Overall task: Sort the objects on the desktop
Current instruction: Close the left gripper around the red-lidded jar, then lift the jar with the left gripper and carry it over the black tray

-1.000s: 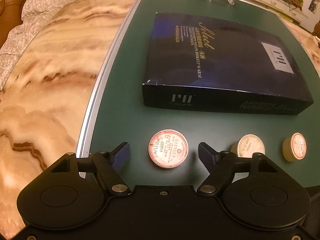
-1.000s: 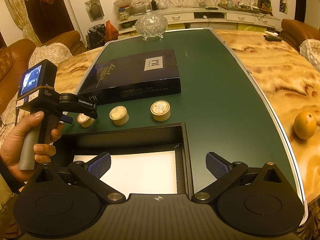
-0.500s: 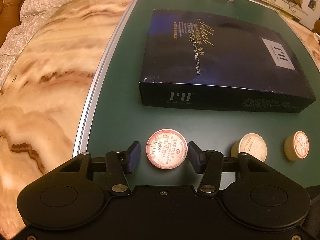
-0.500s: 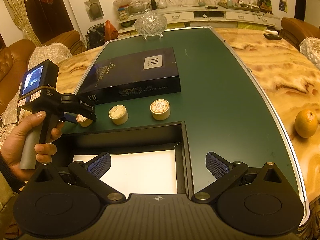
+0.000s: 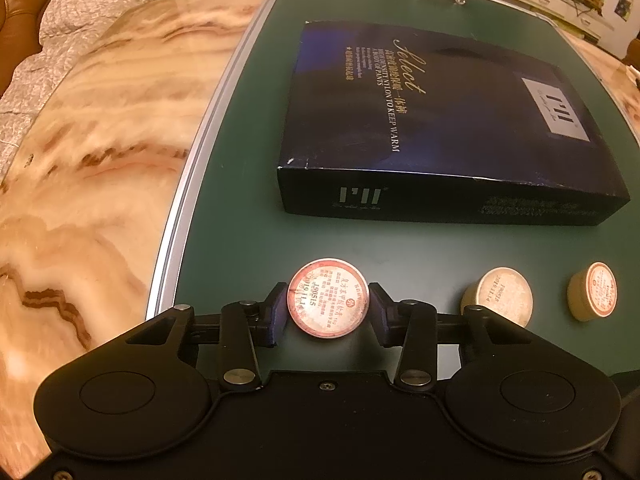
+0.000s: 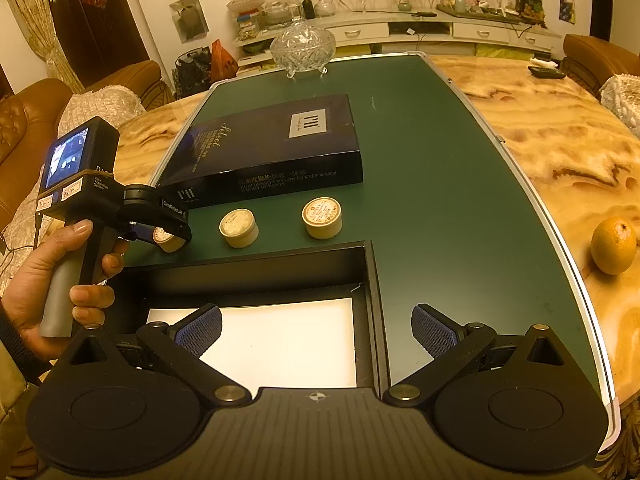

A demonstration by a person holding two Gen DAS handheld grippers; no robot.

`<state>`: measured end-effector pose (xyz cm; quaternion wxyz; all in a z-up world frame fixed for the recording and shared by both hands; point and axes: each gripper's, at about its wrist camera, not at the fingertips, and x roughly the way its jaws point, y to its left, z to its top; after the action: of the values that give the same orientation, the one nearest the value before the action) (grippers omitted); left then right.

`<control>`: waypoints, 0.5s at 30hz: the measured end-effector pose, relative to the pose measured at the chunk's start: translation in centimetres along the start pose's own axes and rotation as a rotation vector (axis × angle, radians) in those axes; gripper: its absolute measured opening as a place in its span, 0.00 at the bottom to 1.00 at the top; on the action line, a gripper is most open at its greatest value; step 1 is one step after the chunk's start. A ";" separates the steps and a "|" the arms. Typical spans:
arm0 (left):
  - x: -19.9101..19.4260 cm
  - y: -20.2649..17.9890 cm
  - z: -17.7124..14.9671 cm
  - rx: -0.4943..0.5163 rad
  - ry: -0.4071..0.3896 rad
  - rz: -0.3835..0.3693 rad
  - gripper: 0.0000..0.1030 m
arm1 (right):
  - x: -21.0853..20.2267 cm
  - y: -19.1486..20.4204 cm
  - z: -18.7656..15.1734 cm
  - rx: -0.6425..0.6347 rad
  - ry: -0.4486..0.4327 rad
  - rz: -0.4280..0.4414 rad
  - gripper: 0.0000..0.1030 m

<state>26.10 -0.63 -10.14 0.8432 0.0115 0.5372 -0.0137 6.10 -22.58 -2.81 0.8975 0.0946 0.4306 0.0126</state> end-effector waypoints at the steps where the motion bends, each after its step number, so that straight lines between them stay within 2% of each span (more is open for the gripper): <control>1: 0.0 0.0 0.0 0.000 -0.001 0.000 0.40 | 0.0 0.0 0.0 0.000 0.000 0.001 1.00; 15: -2.1 0.1 -0.2 -0.005 -0.023 -0.002 0.40 | -0.3 0.0 -0.1 -0.002 -0.010 0.003 1.00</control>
<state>25.06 -0.47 -8.32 0.8493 0.0086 0.5277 -0.0134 5.88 -22.60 -2.64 0.8997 0.0947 0.4259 0.0139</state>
